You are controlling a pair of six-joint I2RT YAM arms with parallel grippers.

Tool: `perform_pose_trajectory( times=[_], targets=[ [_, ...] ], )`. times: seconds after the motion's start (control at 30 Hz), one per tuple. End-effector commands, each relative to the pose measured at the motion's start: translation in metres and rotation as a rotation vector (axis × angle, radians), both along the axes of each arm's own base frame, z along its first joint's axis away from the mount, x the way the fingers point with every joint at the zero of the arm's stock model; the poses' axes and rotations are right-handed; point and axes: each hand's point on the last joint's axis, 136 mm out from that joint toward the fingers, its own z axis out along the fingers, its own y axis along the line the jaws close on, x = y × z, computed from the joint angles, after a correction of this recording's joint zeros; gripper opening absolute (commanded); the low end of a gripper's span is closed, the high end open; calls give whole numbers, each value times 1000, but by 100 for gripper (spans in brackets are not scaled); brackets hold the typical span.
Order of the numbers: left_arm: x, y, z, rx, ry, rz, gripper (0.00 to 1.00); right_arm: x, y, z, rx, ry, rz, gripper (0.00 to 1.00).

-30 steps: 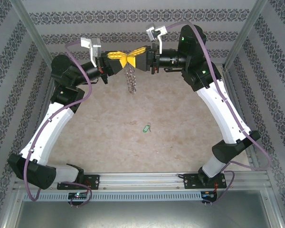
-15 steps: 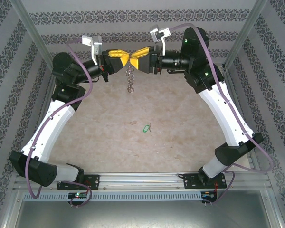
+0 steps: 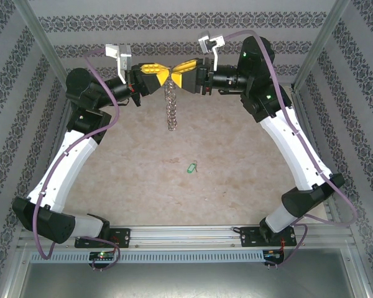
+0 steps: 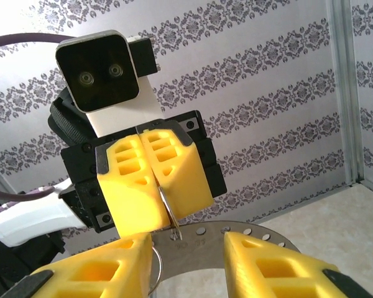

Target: Put the keys on the keyring

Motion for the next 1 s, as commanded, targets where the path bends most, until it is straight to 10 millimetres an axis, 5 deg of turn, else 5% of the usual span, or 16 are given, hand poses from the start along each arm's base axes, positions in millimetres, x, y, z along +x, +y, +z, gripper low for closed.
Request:
perform_pose_trajectory(
  times=[0.0, 0.2, 0.33, 0.73, 0.97],
  targets=[
    [-13, 2, 19, -26, -77, -23, 0, -12, 11, 8, 15, -28, 91, 34],
    [-12, 2, 21, -32, -77, -31, 0, -8, 13, 8, 15, -28, 95, 21],
    [-10, 1, 18, -27, -69, -34, 0, -11, 14, 10, 16, -46, 114, 1],
    [-4, -2, -2, 42, -25, -15, 0, -10, 8, 4, -15, -85, 81, 0],
    [-1, -1, -26, 132, 27, 21, 28, -5, 1, -9, -94, -75, 56, 0]
  ],
)
